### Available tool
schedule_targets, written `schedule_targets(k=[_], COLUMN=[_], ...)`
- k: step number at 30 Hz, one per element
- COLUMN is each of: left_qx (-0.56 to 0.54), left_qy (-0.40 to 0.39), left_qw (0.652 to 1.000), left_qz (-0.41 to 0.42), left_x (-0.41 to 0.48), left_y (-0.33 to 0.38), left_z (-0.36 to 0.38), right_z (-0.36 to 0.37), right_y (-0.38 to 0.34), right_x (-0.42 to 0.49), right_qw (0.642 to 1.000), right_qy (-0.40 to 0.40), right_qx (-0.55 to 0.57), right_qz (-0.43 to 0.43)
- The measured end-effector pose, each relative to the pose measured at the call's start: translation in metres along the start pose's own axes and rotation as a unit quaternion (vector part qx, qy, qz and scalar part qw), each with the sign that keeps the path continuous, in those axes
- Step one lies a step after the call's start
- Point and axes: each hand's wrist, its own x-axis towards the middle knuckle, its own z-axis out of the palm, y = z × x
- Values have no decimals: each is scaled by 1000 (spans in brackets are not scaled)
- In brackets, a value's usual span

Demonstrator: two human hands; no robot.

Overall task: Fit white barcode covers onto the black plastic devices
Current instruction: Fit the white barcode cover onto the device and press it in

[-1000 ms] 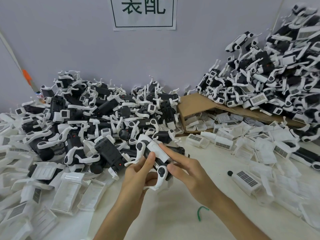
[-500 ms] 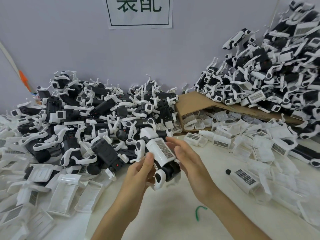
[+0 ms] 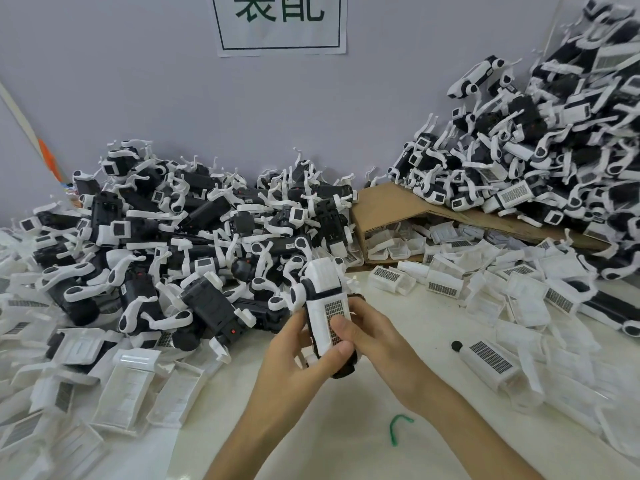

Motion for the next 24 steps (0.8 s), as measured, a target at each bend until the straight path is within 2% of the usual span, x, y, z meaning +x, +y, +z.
schedule_targets(k=[7, 12, 14, 19, 24], left_qx=[16, 6, -1, -23, -6], left_qy=[-32, -38, -35, -11, 4], left_qw=[999, 999, 999, 999, 1000], left_qz=[1, 25, 37, 33, 6], left_x=[-2, -3, -4, -4, -2], left_y=[-1, -1, 0, 0, -2], left_z=[1, 8, 12, 13, 12], right_z=[1, 8, 7, 4, 4], right_y=[-5, 2, 2, -1, 2], right_x=[-3, -4, -5, -4, -5], right_qw=[999, 997, 995, 998, 994], right_qy=[-33, 35, 38, 13, 31], right_qx=[16, -13, -12, -9, -78], right_qz=[12, -73, -93, -61, -72])
